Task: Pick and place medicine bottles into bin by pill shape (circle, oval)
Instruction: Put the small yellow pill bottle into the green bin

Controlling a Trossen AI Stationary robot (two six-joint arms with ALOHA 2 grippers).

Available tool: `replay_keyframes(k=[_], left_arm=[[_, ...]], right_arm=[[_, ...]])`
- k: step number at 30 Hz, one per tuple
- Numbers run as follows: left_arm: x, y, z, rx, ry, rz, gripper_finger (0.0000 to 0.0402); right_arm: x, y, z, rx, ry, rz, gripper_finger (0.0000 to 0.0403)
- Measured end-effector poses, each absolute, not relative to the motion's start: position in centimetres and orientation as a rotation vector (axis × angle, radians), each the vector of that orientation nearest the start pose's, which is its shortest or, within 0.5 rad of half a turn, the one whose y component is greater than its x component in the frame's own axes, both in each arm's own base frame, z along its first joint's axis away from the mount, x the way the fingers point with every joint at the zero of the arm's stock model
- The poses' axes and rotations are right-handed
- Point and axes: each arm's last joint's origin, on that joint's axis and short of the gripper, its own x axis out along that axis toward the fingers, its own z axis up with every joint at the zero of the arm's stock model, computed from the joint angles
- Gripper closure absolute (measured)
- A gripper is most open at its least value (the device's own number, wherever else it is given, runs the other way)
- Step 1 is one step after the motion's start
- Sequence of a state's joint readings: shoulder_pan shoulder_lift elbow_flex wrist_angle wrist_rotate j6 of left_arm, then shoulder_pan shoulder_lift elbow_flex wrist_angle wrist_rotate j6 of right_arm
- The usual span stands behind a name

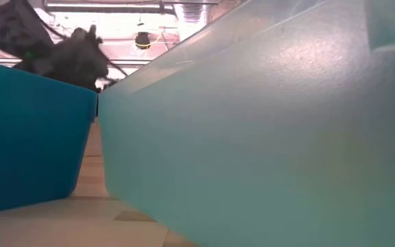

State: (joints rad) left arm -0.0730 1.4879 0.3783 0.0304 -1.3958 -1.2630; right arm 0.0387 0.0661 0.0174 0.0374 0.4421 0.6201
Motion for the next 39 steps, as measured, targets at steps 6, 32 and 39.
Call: replay_keyframes(k=[6, 32, 39], left_arm=[[19.8, 1.4, 7.6, -0.205, 0.122, 1.425, 0.0294], [23.7, 0.5, 5.3, -0.332, 0.339, 1.334, 0.0242], [24.2, 0.5, 9.9, -0.447, 0.503, 1.279, 0.0181]], right_arm=[[9.9, -0.9, 16.7, 0.608, -0.109, -0.395, 0.0143], [9.9, -0.9, 16.7, 0.608, -0.109, -0.396, 0.0143], [9.9, -0.9, 16.8, 0.609, -0.112, -0.396, 0.0143]])
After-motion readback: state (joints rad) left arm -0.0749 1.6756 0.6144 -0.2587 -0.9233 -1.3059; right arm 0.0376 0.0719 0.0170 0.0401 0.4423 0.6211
